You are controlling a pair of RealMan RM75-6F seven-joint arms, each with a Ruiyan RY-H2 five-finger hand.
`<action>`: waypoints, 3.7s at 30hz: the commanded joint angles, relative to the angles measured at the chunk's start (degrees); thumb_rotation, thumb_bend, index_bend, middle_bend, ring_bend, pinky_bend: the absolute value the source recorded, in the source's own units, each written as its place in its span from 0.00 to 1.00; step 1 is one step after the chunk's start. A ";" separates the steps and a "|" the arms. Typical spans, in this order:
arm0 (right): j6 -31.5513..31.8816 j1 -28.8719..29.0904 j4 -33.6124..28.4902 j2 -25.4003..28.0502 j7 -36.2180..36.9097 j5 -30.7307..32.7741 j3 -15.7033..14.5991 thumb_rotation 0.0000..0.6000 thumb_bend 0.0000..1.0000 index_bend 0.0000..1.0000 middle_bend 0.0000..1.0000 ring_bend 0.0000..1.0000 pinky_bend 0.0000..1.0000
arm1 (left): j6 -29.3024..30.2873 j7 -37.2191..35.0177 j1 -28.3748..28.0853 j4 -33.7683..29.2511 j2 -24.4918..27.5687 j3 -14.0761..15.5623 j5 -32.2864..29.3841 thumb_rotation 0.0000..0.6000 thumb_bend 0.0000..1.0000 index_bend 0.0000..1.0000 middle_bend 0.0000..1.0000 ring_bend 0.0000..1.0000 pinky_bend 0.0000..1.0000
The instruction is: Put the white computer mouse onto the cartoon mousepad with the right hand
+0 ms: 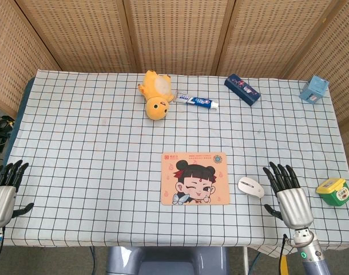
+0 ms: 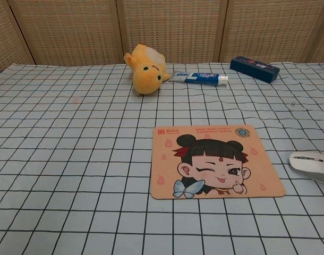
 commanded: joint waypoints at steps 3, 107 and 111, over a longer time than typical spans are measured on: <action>-0.07 0.01 0.14 -0.12 -0.03 0.02 0.00 1.00 0.14 0.04 0.00 0.00 0.00 | 0.12 -0.20 0.02 0.03 0.05 -0.02 0.07 1.00 0.00 0.00 0.00 0.00 0.00; -20.01 11.75 15.61 -18.86 -3.81 20.28 5.68 1.00 0.44 0.04 0.00 0.00 0.00 | 0.88 -2.86 0.06 -0.03 0.81 -1.32 -1.27 1.00 0.00 0.00 0.00 0.00 0.00; -20.35 11.80 16.04 -18.84 -4.05 20.86 5.81 1.00 0.44 0.04 0.00 0.00 0.00 | 1.01 -2.92 0.08 -0.09 0.86 -1.28 -1.06 1.00 0.00 0.00 0.00 0.00 0.00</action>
